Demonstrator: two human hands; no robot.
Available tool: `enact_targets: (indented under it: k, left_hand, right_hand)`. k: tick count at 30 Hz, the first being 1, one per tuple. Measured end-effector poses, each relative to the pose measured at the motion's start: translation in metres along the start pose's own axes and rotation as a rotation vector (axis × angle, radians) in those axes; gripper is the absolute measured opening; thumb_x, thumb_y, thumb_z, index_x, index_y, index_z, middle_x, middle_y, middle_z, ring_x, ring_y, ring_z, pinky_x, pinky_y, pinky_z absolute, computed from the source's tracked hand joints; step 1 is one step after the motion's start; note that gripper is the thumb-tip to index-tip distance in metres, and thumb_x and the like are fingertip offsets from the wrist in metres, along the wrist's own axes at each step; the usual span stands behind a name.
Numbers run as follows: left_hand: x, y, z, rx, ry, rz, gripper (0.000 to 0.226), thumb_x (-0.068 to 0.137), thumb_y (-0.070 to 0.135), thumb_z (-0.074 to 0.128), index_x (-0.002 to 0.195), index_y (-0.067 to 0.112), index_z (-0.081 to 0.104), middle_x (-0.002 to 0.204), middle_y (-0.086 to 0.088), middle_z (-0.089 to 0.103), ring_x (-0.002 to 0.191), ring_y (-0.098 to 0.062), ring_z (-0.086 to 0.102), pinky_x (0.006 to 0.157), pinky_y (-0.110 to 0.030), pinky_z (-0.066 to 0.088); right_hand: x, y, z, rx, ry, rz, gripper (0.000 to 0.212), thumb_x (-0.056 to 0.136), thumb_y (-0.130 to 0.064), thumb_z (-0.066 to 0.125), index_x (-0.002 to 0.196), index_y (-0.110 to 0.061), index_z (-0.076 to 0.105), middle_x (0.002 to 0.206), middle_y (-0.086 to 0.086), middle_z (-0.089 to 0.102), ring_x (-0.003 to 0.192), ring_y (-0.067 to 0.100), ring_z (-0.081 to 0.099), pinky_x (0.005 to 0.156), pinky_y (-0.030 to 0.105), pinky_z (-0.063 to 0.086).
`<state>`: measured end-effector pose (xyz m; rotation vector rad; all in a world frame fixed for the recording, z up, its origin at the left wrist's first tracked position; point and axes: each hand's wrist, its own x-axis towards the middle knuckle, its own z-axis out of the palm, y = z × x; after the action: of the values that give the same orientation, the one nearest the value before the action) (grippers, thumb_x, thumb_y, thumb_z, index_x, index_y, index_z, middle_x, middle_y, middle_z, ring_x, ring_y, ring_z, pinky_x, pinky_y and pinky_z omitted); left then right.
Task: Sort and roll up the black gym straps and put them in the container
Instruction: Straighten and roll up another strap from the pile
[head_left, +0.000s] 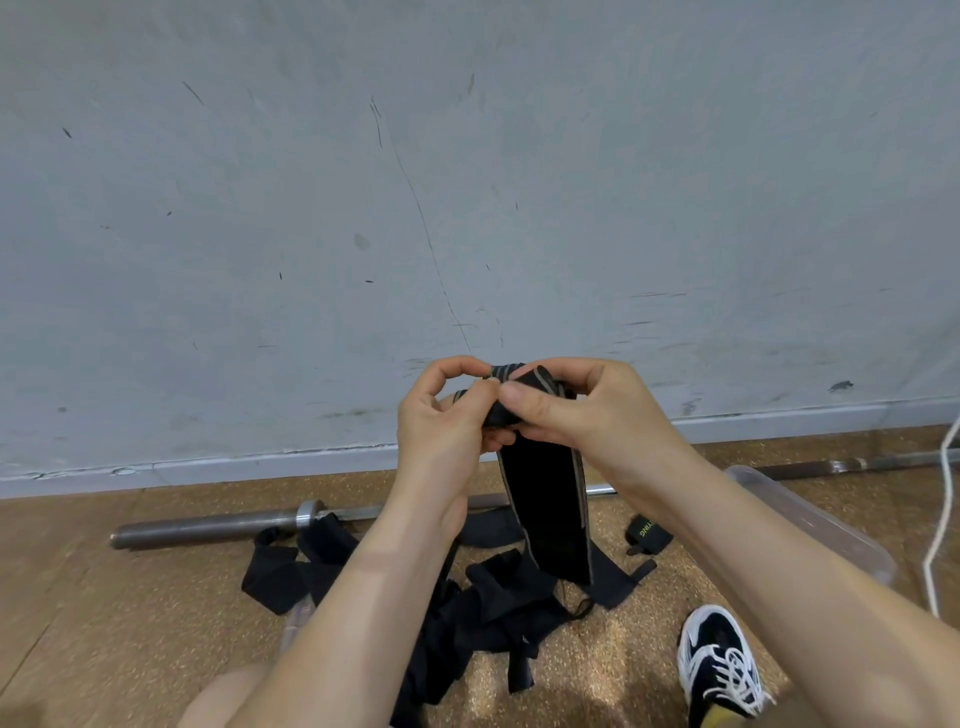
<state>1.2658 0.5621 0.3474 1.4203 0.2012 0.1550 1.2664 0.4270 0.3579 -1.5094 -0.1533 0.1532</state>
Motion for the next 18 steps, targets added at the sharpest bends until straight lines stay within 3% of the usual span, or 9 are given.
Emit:
enact_targets:
  k: [2, 6, 8, 11, 13, 14, 16, 18]
  left_hand:
    - [-0.003, 0.002, 0.003, 0.079, -0.013, 0.01, 0.012, 0.092, 0.006, 0.059, 0.091, 0.015, 0.067, 0.068, -0.013, 0.069, 0.05, -0.017, 0.059, 0.05, -0.024, 0.049]
    - [-0.012, -0.006, 0.01, 0.375, -0.189, 0.085, 0.015, 0.104, 0.027, 0.044, 0.098, 0.025, 0.057, 0.074, -0.007, 0.073, 0.06, -0.018, 0.072, 0.061, -0.033, 0.055]
    - [-0.015, -0.009, 0.008, 0.521, -0.343, 0.125, 0.013, 0.106, 0.029, 0.036, 0.103, 0.028, 0.049, 0.079, 0.0, 0.074, 0.068, -0.015, 0.074, 0.074, -0.042, 0.058]
    - [-0.02, -0.004, 0.004, 0.643, -0.542, 0.124, 0.009, 0.103, 0.027, 0.048, 0.109, 0.031, 0.042, 0.081, 0.003, 0.074, 0.069, -0.012, 0.071, 0.077, -0.041, 0.058]
    - [-0.021, 0.002, 0.001, 0.845, -0.472, 0.304, 0.033, 0.089, 0.036, 0.068, 0.11, 0.037, 0.042, 0.075, 0.009, 0.068, 0.067, -0.004, 0.062, 0.072, -0.034, 0.054]
    - [-0.02, 0.005, -0.001, 0.915, -0.39, 0.427, 0.047, 0.081, 0.041, 0.076, 0.114, 0.04, 0.042, 0.081, 0.013, 0.062, 0.076, -0.001, 0.057, 0.072, -0.028, 0.049]
    - [-0.019, 0.008, -0.002, 0.988, -0.317, 0.61, 0.079, 0.069, 0.051, 0.081, 0.133, 0.041, 0.038, 0.116, 0.019, 0.05, 0.11, 0.002, 0.044, 0.087, -0.018, 0.039]
    - [-0.016, 0.005, -0.002, 1.034, -0.396, 0.625, 0.106, 0.066, 0.059, 0.079, 0.151, 0.033, 0.022, 0.152, 0.015, 0.027, 0.14, -0.001, 0.02, 0.109, -0.018, 0.026]
  right_hand:
    - [0.001, 0.003, 0.002, -0.09, 0.075, -0.049, 0.02, 0.073, -0.033, 0.085, 0.081, -0.016, 0.077, 0.081, 0.009, 0.074, 0.083, 0.03, 0.073, 0.084, 0.046, 0.06]
    - [0.007, 0.002, -0.004, -0.19, 0.243, -0.072, 0.006, 0.085, -0.011, 0.069, 0.083, -0.013, 0.065, 0.071, 0.002, 0.062, 0.062, 0.013, 0.06, 0.06, 0.028, 0.053]
    - [0.009, -0.001, -0.008, -0.25, 0.247, -0.045, 0.017, 0.085, -0.009, 0.066, 0.094, -0.02, 0.057, 0.083, 0.004, 0.061, 0.065, 0.016, 0.058, 0.054, 0.026, 0.05]
    - [0.01, -0.005, -0.016, -0.355, 0.211, -0.036, 0.042, 0.086, -0.009, 0.064, 0.119, -0.028, 0.046, 0.094, 0.009, 0.064, 0.077, 0.023, 0.063, 0.071, 0.041, 0.055]
    - [0.011, -0.006, -0.022, -0.338, 0.207, -0.028, 0.054, 0.086, -0.008, 0.065, 0.131, -0.028, 0.042, 0.096, 0.013, 0.066, 0.076, 0.025, 0.065, 0.075, 0.046, 0.056]
    - [0.012, -0.007, -0.025, -0.308, 0.207, -0.011, 0.057, 0.086, -0.008, 0.067, 0.134, -0.027, 0.041, 0.097, 0.015, 0.067, 0.077, 0.028, 0.066, 0.076, 0.048, 0.056]
    - [0.012, -0.01, -0.028, -0.252, 0.185, 0.03, 0.062, 0.086, -0.007, 0.07, 0.138, -0.023, 0.042, 0.095, 0.016, 0.068, 0.077, 0.027, 0.07, 0.074, 0.044, 0.058]
    - [0.011, -0.009, -0.026, -0.225, 0.134, 0.05, 0.064, 0.085, -0.007, 0.073, 0.14, -0.022, 0.043, 0.088, 0.011, 0.068, 0.073, 0.019, 0.07, 0.07, 0.035, 0.058]
